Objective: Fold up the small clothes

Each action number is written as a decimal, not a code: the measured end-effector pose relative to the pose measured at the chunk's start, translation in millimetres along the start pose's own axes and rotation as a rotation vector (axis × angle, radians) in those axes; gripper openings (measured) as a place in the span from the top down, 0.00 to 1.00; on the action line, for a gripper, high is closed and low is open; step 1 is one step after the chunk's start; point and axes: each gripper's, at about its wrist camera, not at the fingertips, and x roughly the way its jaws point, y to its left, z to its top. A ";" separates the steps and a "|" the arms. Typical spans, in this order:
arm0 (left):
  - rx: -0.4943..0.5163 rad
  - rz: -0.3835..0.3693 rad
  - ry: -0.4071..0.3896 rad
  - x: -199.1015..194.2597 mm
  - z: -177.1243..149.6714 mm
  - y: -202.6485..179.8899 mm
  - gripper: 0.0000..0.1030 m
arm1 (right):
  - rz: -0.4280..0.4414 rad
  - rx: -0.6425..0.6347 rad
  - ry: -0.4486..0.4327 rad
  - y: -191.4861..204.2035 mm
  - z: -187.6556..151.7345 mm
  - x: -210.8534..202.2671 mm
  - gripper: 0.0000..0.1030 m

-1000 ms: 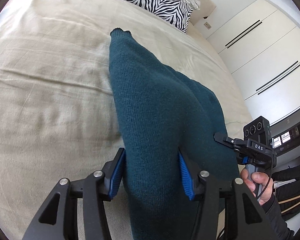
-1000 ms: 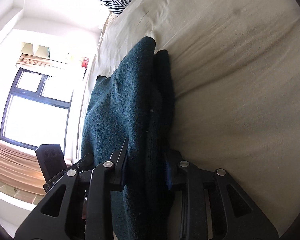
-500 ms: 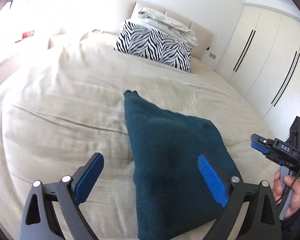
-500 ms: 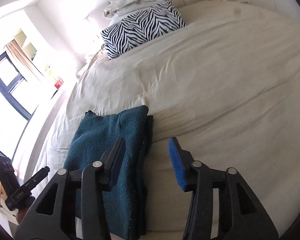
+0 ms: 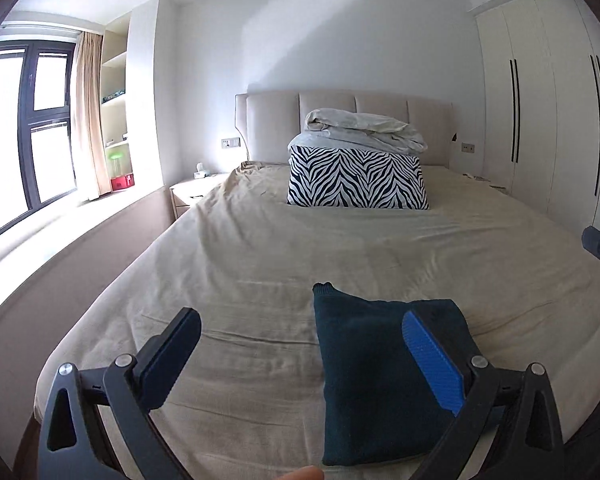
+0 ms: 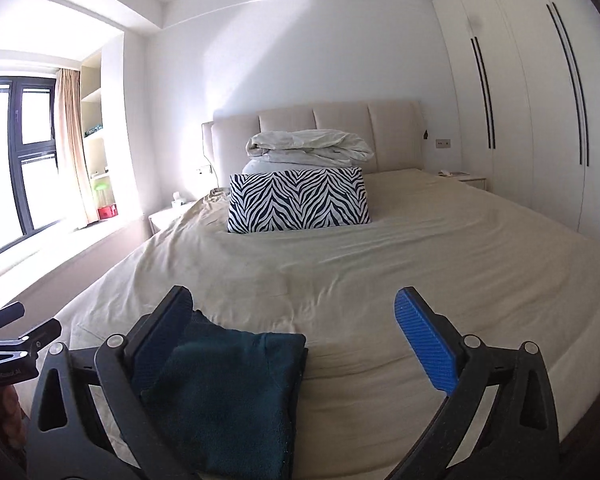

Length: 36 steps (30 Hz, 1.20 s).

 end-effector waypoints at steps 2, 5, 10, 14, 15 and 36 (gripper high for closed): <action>-0.006 0.012 0.053 4.5 -6.6 -0.1 0.00 | 0.008 0.014 0.094 9.2 -3.1 4.7 0.00; -0.032 -0.032 0.154 21.2 -19.2 2.3 0.00 | -0.001 0.028 0.244 17.8 -20.8 16.1 0.00; -0.078 -0.037 0.293 46.5 -40.1 4.4 0.00 | -0.063 0.034 0.376 22.3 -65.5 30.4 0.00; -0.060 -0.031 0.322 51.2 -50.3 -0.1 0.00 | -0.076 0.039 0.429 23.3 -91.8 40.5 0.00; -0.053 -0.032 0.326 52.3 -52.0 -1.4 0.00 | -0.086 0.028 0.431 25.5 -95.4 41.7 0.00; -0.035 -0.040 0.388 63.0 -69.2 -9.1 0.00 | -0.094 -0.029 0.472 31.9 -104.2 56.5 0.00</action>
